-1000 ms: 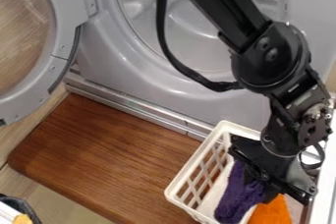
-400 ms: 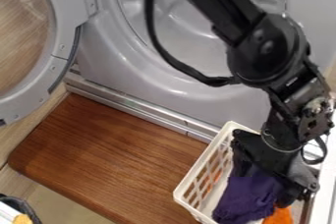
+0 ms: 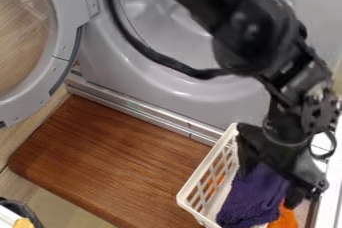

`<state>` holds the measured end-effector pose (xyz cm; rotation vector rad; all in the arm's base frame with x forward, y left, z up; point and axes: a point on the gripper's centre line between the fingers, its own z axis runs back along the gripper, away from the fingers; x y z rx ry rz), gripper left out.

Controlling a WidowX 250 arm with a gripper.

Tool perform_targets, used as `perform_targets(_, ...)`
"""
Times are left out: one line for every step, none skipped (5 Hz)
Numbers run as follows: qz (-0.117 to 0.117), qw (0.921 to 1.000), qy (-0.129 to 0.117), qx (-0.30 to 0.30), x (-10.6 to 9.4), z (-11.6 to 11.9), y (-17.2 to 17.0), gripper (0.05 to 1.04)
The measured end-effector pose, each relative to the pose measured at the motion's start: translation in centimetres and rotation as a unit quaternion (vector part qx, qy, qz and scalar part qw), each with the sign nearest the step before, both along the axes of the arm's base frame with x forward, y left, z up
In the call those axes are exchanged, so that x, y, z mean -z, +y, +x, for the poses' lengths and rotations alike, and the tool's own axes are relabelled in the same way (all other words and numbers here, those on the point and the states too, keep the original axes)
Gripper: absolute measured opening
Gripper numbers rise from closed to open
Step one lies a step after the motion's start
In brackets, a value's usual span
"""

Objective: Moved the object to the right side of the table

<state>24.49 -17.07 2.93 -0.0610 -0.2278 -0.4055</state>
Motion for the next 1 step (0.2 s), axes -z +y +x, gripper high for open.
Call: perform_targets(-0.023, 0.9994, -0.024, 0.006, -3.32, -0.52, 1.60, 1.004)
